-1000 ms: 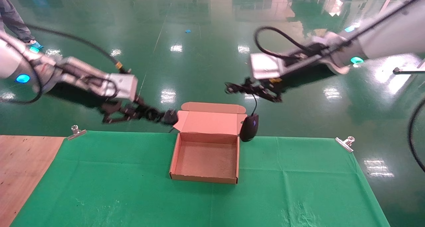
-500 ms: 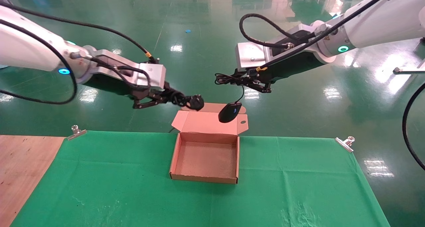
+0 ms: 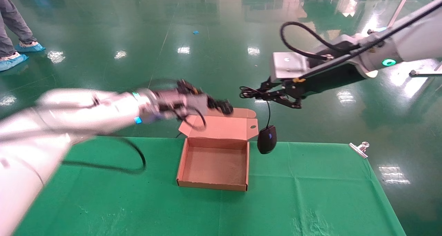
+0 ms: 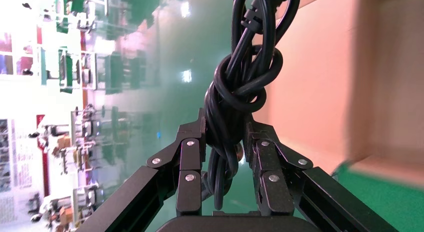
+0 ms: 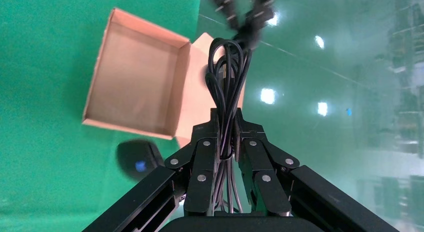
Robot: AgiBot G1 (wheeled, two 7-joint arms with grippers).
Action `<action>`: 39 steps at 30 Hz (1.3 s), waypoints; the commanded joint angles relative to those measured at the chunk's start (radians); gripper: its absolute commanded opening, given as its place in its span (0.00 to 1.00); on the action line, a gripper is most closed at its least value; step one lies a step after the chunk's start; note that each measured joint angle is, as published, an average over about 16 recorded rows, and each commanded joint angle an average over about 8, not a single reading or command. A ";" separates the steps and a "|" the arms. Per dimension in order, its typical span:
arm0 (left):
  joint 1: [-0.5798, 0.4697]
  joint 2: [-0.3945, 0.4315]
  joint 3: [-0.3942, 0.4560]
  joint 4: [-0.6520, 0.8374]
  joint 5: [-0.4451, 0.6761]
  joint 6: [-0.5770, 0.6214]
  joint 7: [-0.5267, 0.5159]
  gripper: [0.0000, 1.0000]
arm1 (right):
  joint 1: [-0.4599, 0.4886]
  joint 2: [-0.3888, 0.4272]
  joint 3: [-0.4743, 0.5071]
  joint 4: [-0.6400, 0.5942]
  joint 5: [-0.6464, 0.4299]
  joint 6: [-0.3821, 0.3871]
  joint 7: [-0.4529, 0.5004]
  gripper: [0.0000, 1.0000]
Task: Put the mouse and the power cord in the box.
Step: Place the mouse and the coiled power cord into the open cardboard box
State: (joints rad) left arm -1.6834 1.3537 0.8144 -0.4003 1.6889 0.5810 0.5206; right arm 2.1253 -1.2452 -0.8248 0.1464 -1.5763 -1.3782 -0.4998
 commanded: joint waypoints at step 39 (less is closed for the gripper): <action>0.136 0.015 0.486 -0.198 0.169 -0.102 -0.689 1.00 | -0.150 0.165 0.022 0.146 0.037 -0.034 0.039 0.00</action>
State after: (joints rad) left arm -1.5474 1.3683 1.2981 -0.5979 1.8574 0.4794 -0.1658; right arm 1.9769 -1.0807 -0.8030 0.2931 -1.5393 -1.4136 -0.4603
